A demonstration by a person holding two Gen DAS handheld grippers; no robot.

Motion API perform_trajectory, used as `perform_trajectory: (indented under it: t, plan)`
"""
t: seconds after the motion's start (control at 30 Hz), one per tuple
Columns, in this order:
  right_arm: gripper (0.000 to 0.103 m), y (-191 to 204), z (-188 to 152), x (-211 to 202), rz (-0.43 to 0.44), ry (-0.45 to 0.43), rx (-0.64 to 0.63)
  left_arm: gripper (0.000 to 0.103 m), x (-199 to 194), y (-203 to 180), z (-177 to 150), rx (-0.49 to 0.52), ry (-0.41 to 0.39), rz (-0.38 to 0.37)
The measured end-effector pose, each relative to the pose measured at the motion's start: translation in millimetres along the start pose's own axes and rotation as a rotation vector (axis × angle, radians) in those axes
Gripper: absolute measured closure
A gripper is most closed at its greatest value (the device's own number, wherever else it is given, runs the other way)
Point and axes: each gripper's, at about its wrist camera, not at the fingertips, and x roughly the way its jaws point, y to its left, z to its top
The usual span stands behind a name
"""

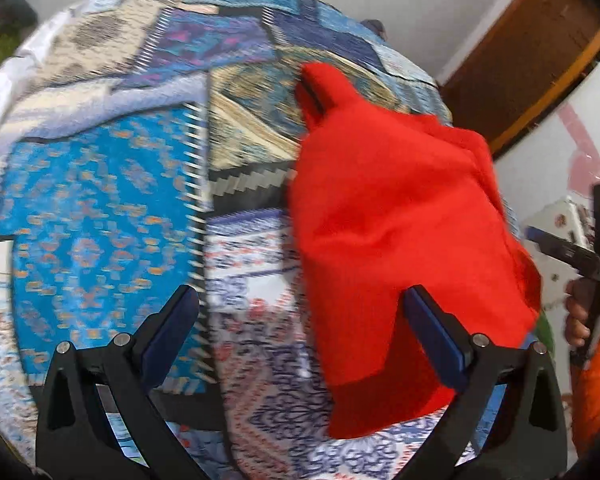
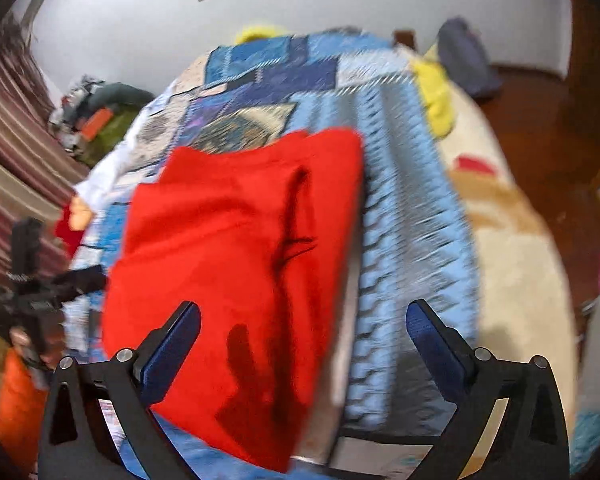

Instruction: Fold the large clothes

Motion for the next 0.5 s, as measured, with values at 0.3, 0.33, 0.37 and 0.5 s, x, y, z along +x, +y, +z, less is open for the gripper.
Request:
perform_trajectory:
  t: [0.3,0.33,0.37,0.5]
  plan:
    - [0.001,12.8,13.2,75.5,0.126,0.136,0.042,0.000,60.5,6.2,26.6,-0.127,0.139,-0.200]
    - [0.001,15.5,16.1,82.2,0.160,0.157,0.045,0.000,68.8,6.3,30.7,-0.140,0.159,-0.222]
    - [0.001,17.1,18.7,90.2,0.180,0.175,0.059,0.000,73.7,6.2,32.9,-0.150,0.170,-0.235]
    - [0.001,24.5,24.5,106.5,0.201,0.175,0.074,0.001,82.1,-5.0,42.7,-0.123,0.164,-0.245]
